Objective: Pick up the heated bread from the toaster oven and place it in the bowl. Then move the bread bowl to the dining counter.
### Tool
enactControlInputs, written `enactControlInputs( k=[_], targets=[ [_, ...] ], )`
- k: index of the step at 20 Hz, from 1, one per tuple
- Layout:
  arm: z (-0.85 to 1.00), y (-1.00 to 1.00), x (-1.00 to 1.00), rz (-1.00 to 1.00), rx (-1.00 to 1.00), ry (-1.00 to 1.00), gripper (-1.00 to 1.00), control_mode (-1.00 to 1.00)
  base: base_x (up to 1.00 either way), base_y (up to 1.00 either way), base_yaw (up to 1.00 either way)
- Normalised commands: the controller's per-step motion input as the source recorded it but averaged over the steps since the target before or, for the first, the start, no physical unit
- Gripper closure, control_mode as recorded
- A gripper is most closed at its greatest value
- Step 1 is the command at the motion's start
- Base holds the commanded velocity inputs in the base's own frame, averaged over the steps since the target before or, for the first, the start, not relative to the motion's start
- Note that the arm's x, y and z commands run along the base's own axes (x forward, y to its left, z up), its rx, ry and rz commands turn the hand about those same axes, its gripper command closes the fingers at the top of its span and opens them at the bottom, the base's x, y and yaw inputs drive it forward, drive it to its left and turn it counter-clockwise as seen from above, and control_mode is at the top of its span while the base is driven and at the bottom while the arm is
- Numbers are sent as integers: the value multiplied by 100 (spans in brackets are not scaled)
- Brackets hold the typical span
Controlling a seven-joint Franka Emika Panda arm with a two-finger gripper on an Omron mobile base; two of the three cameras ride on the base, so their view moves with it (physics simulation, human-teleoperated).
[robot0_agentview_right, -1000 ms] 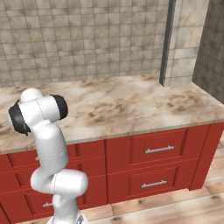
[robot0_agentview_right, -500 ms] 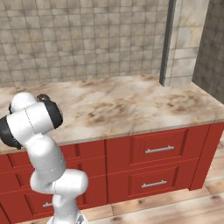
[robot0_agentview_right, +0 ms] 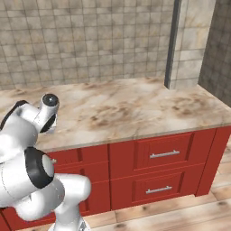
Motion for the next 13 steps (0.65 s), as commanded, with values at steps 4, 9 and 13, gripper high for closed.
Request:
enactControlInputs(
  k=[4,9,13],
  targets=[
    [63,-98,-99,-3,9,-4,-100,-100,0,0,0],
    [55,-100,-100,0,8,-6,-100,-100,0,0,0],
    [64,-86,-99,0,6,-3,-100,-100,0,0,0]
  ],
)
